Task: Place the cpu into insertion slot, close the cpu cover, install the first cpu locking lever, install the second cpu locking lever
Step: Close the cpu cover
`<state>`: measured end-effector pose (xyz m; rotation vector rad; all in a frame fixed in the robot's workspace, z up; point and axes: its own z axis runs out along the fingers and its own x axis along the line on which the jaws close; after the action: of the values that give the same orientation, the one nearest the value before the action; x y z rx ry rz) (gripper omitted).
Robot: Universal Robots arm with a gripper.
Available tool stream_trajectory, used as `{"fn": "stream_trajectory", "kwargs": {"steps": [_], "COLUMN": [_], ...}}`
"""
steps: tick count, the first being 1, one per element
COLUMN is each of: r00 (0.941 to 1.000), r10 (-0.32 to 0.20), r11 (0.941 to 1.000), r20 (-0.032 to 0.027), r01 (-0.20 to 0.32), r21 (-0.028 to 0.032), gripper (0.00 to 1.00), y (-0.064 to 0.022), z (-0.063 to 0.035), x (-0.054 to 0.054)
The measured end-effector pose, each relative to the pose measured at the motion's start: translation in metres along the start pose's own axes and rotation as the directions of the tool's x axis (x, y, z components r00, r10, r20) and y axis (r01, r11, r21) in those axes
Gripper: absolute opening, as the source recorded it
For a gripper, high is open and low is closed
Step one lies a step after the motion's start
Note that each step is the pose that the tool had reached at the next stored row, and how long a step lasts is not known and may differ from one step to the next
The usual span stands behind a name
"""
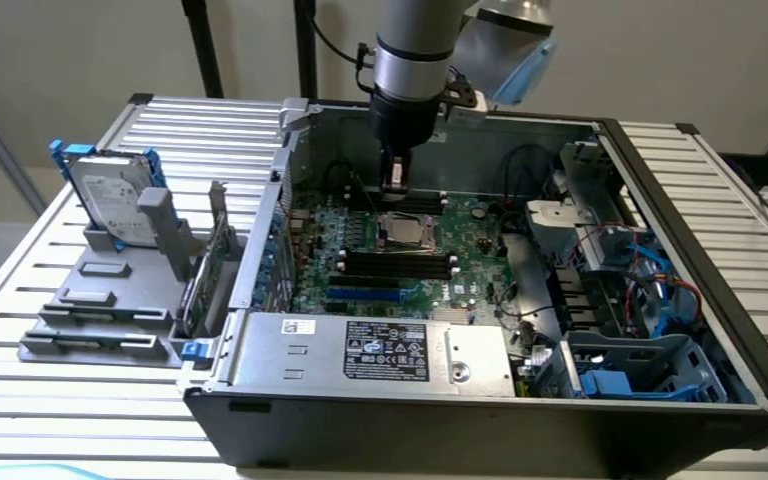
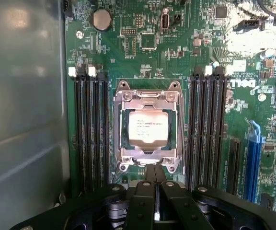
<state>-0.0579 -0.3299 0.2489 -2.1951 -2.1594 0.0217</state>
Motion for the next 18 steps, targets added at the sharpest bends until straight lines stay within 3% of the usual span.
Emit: {"fn": "stream_trajectory", "kwargs": {"steps": [2, 5, 7, 10, 18], "r00": [1.0000, 1.0000, 1.0000, 1.0000, 1.0000], "r10": [-0.001, -0.001, 0.000, 0.000, 0.000], "r11": [0.9998, 0.9987, 0.9980, 0.9976, 0.9976], "r20": [-0.0010, -0.0008, -0.0006, -0.0005, -0.0008], "r01": [0.001, 0.001, 0.000, 0.000, 0.000], "r21": [0.0182, 0.0505, 0.0626, 0.0693, 0.0696], "gripper": [0.11, 0.11, 0.11, 0.11, 0.11], "y": [0.0000, 0.0013, 0.0051, 0.0127, 0.0147], "z": [0.0002, 0.0010, 0.0024, 0.0056, 0.0198], "x": [0.000, -0.001, -0.002, -0.003, -0.011]}}
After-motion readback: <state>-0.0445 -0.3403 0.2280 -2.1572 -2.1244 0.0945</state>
